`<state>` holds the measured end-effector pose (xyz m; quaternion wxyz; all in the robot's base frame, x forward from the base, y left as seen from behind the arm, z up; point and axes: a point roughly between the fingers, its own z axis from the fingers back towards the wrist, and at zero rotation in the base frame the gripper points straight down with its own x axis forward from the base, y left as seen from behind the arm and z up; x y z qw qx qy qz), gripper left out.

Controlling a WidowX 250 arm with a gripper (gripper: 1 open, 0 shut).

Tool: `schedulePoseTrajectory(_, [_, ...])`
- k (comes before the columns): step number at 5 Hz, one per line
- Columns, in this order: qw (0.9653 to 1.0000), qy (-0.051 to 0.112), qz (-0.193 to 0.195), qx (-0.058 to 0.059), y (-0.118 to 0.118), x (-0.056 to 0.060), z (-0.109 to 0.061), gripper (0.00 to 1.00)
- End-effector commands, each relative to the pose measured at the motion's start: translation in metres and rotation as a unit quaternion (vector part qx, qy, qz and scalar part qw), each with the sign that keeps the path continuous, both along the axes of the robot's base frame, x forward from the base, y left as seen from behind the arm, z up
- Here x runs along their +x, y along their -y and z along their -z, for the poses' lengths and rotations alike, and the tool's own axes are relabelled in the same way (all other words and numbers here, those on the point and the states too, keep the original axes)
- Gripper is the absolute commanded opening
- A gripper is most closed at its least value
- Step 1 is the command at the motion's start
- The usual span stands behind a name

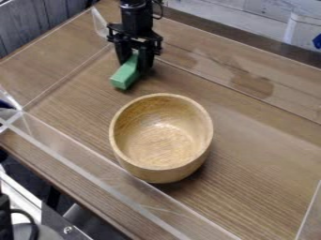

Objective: Remove the green block from inside the brown bowl and put it on the table

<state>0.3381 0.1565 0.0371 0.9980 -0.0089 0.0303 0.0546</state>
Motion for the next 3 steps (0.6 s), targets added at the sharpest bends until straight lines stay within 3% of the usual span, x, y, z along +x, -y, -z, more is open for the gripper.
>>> schedulePoseTrajectory(1, [0.9994, 0.030, -0.008, 0.012, -0.0104, 0.0096, -0.0190, 0.00])
schedulePoseTrajectory(3, [0.9995, 0.027, -0.013, 0.008, -0.0143, 0.0092, -0.0172, 0.00])
